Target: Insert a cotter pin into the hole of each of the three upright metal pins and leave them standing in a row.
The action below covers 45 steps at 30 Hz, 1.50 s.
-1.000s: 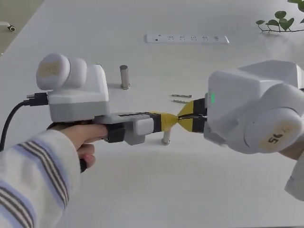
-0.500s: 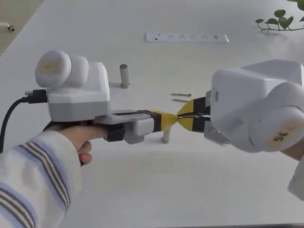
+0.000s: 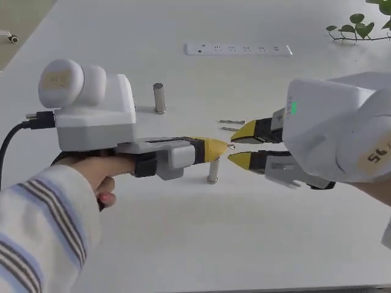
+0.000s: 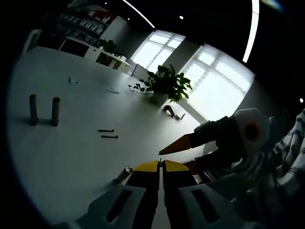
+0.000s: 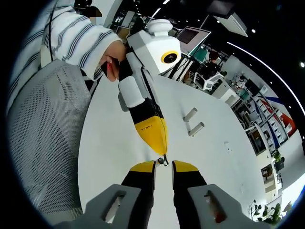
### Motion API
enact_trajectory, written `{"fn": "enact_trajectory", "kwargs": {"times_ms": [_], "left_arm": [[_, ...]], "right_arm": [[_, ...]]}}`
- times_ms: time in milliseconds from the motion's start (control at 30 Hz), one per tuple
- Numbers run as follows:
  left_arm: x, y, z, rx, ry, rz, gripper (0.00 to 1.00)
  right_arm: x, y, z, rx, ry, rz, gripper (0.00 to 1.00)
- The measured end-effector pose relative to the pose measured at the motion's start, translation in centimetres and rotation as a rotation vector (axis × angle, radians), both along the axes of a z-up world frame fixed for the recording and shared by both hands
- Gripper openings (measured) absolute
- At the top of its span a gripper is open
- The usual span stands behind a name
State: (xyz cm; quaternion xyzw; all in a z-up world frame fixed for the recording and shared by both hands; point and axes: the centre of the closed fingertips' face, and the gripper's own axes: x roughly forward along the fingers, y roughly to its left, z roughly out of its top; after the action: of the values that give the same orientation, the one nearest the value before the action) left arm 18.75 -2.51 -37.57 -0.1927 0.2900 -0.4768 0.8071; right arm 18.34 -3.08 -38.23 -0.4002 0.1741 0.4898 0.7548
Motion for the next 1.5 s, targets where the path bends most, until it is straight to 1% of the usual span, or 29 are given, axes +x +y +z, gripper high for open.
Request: {"fn": "enact_trajectory", "kwargs": {"times_ms": [33, 100, 133, 200, 300, 333, 367, 400, 433, 467, 500, 533, 567, 600, 633, 667, 700, 733, 833, 867, 933, 967, 1033, 1167, 1300, 1467, 1500], "left_arm": [[0.0, 0.1, 0.0, 0.004, -0.012, -0.003, 0.0], [-0.1, 0.2, 0.1, 0.012, -0.041, -0.017, 0.0], [-0.2, 0.2, 0.1, 0.016, -0.044, -0.02, 0.0], [-0.3, 0.3, 0.0, 0.018, -0.038, -0.028, 0.0], [-0.5, 0.5, 0.1, 0.036, -0.086, -0.049, 0.0], [-0.5, 0.5, 0.2, 0.038, -0.096, -0.053, 0.0], [-0.6, 0.6, 0.3, 0.042, -0.116, -0.061, 0.0], [-0.6, 0.6, 0.3, 0.047, -0.126, -0.069, 0.0], [-0.7, 0.6, 0.4, 0.057, -0.147, -0.078, 0.0], [-0.5, 0.7, 0.4, 0.078, -0.187, -0.083, 0.0], [-0.4, 0.7, 0.5, 0.096, -0.232, -0.09, 0.0], [-0.7, 0.6, 0.8, 0.109, -0.284, -0.116, 0.0], [-0.9, 0.5, 1.0, 0.113, -0.325, -0.134, 0.0], [-1.1, 0.4, 1.4, 0.117, -0.376, -0.159, 0.0], [-1.4, 0.4, 1.4, 0.132, -0.398, -0.181, 0.0], [-1.4, 0.4, 1.3, 0.142, -0.403, -0.186, 0.0], [-1.6, 0.3, 1.2, 0.151, -0.403, -0.195, 0.0], [-1.7, 0.3, 1.0, 0.161, -0.416, -0.21, 0.0], [-2.0, 0.1, 0.9, 0.176, -0.445, -0.239, 0.0], [-2.0, 0.1, 0.9, 0.173, -0.45, -0.238, 0.0], [-2.2, -0.1, 1.3, 0.136, -0.445, -0.236, 0.0], [-2.3, -0.2, 1.5, 0.126, -0.453, -0.242, 0.0], [-2.6, -0.2, 1.5, 0.132, -0.472, -0.259, 0.0], [-3.1, -0.4, 1.6, 0.134, -0.486, -0.29, 0.0], [-3.7, -0.5, 1.9, 0.116, -0.493, -0.322, 0.0], [-4.2, -0.7, 1.9, 0.112, -0.495, -0.344, 0.0], [-4.3, -0.7, 1.9, 0.114, -0.496, -0.351, 0.0]], "right_arm": [[0.0, -0.1, 0.0, 0.005, 0.008, -0.003, 0.11], [0.0, -0.2, -0.1, 0.02, 0.04, -0.011, 0.12], [-0.1, -0.3, -0.1, 0.029, 0.052, -0.015, 0.13], [-0.5, -0.2, -0.2, 0.07, 0.115, -0.017, 0.13], [0.1, -0.8, -0.2, 0.103, 0.151, -0.036, 0.13], [-0.1, -0.9, -0.3, 0.121, 0.186, -0.037, 0.14], [-0.2, -0.9, -0.3, 0.131, 0.205, -0.037, 0.14], [-0.1, -1.1, -0.4, 0.14, 0.216, -0.033, 0.13], [-0.2, -1.1, -0.5, 0.152, 0.243, -0.034, 0.13], [-0.5, -1.0, -0.4, 0.171, 0.276, -0.035, 0.13], [-0.6, -1.1, -0.5, 0.172, 0.291, -0.028, 0.13], [-0.4, -1.3, -0.5, 0.181, 0.297, -0.024, 0.13], [-0.7, -1.3, -0.5, 0.189, 0.318, -0.015, 0.13], [-1.0, -1.2, -0.5, 0.2, 0.342, -0.011, 0.12], [-1.3, -1.1, -0.3, 0.225, 0.372, -0.005, 0.13], [-1.7, -0.9, -0.2, 0.238, 0.396, 0.01, 0.13], [-1.8, -0.9, -0.1, 0.25, 0.405, 0.016, 0.13], [-1.7, -1.0, 0.0, 0.249, 0.404, 0.014, 0.14], [-1.9, -1.0, 0.2, 0.251, 0.416, 0.025, 0.12], [-2.0, -1.0, 0.2, 0.252, 0.421, 0.029, 0.12], [-2.3, -0.8, 0.4, 0.268, 0.448, 0.042, 0.12], [-2.6, -0.6, 0.5, 0.278, 0.466, 0.048, 0.12], [-2.8, -0.4, 0.7, 0.29, 0.476, 0.056, 0.13], [-3.2, -0.1, 0.7, 0.283, 0.481, 0.074, 0.09], [-3.8, 0.3, 0.8, 0.291, 0.505, 0.091, 0.07], [-4.3, 0.5, 0.8, 0.289, 0.507, 0.111, 0.0], [-4.4, 0.6, 0.8, 0.291, 0.513, 0.114, 0.0]]}}
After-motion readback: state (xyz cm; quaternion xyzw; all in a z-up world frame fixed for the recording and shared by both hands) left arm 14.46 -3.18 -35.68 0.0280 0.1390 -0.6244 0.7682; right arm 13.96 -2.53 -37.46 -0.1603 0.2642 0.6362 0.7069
